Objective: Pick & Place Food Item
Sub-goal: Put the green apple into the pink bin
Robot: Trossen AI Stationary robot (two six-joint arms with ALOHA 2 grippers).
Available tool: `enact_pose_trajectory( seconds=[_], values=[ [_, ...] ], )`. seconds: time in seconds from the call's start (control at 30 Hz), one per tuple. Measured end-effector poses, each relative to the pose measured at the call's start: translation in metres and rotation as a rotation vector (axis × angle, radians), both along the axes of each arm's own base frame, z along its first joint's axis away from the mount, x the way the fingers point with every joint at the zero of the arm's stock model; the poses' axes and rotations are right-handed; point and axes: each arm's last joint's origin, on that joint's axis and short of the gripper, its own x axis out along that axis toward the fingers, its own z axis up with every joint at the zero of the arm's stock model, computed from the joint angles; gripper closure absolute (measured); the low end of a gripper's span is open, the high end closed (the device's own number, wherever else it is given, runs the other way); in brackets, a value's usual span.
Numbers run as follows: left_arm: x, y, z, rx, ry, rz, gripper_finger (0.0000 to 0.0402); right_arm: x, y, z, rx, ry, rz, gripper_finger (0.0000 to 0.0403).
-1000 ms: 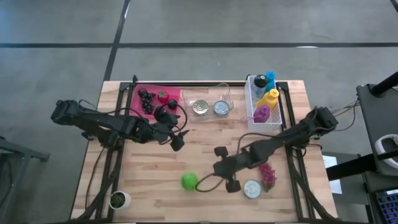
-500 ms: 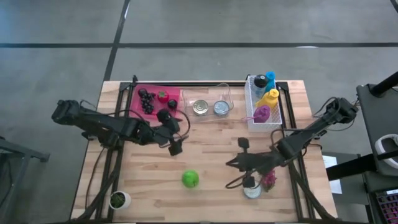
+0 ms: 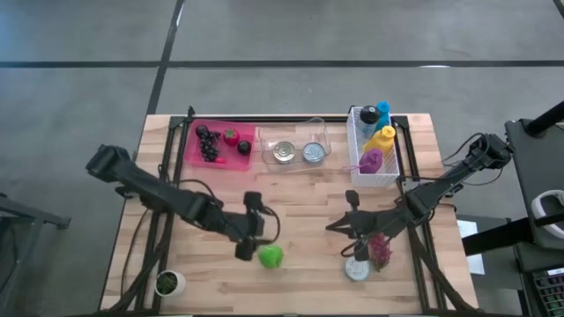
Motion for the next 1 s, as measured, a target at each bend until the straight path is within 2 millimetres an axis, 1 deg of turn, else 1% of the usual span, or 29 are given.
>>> enact_pose_trajectory(
  seconds=[0.07,0.2,0.4,0.6,0.67,0.77,1.0],
  values=[
    [0.008,-0.007,-0.010,-0.013,-0.004,-0.017,0.0046,0.000,0.000,0.000,-0.001,-0.008,0.003,0.0394],
    [0.018,-0.015,-0.022,-0.043,0.010,-0.048,0.0043,0.000,0.000,-0.002,0.001,-0.010,0.003,0.0394],
    [0.024,-0.022,-0.032,-0.136,0.036,-0.101,0.0043,-0.001,0.000,-0.003,-0.001,-0.006,0.005,0.0394],
    [0.029,-0.026,-0.046,-0.155,0.078,-0.117,0.0062,-0.001,0.000,-0.003,-0.001,-0.006,0.005,0.0394],
    [0.029,-0.028,-0.050,-0.145,0.088,-0.124,0.0077,-0.001,0.000,-0.003,-0.001,-0.006,0.005,0.0394],
    [0.029,-0.032,-0.056,-0.121,0.104,-0.149,0.0109,-0.001,0.000,-0.003,-0.001,-0.006,0.005,0.0394],
    [0.022,-0.039,-0.057,-0.123,0.141,-0.156,0.0212,-0.001,0.000,-0.003,-0.001,-0.005,0.006,0.0394]
  ],
)
